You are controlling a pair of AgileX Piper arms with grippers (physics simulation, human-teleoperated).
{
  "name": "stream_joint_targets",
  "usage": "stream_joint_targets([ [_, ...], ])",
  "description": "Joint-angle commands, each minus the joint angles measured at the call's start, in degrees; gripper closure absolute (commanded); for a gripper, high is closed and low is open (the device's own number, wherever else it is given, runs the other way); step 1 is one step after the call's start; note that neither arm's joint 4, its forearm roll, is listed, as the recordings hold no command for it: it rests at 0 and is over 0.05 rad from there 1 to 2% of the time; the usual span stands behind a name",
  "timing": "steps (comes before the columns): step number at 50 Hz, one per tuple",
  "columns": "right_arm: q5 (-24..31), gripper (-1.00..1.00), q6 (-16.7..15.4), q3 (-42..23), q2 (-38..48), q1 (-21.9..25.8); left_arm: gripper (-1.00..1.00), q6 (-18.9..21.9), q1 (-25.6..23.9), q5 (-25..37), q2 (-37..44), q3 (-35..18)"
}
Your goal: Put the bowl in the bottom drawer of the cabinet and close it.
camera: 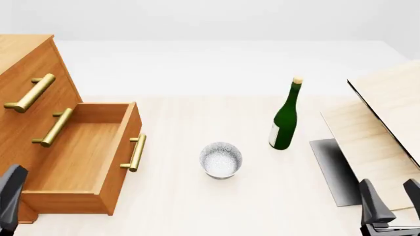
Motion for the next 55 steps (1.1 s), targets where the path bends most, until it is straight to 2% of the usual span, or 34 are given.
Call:
stream_joint_targets([
  [1,0.2,-1.00,0.1,-0.1,0.0,0.0,-1.00,2.8,-5.6,3.7,2.1,-2.5],
  [5,0.2,-1.00,0.1,-0.1,0.0,0.0,-1.00,4.9,-5.7,2.5,4.3,-2.4],
  [7,0.2,-1.00,0.1,-0.1,0.0,0.0,-1.00,3.3,-5.0,1.1,9.3,-2.1],
  [12,0.2,-1.00,0.1,-0.1,0.0,0.0,-1.00,4.6,-5.5,0.6,12.4,-2.2],
  [18,0.2,-1.00,0.1,-0.1,0.0,0.0,-1.00,5.4,-6.7,2.7,14.6,-6.2],
  [23,0.1,-1.00,0.1,-0.1,0.1,0.0,-1.00,5.7,-8.2,4.4,17.1,-7.5],
  [24,0.2,-1.00,0.1,-0.1,0.0,0.0,-1.00,4.4,-9.1,5.1,20.7,-7.9],
  [28,0.2,-1.00,0.1,-0.1,0.0,0.0,-1.00,3.9,-9.0,6.2,21.7,-8.5],
  [32,0.2,-1.00,0.1,-0.1,0.0,0.0,-1.00,1.5,-7.6,6.2,27.0,-8.7],
  [42,0.2,-1.00,0.1,-0.1,0.0,0.0,-1.00,0.0,-6.3,6.9,33.4,-8.9],
  [55,0.2,-1.00,0.1,-0.1,0.0,0.0,-1.00,-4.2,-9.1,7.0,41.5,-10.4],
])
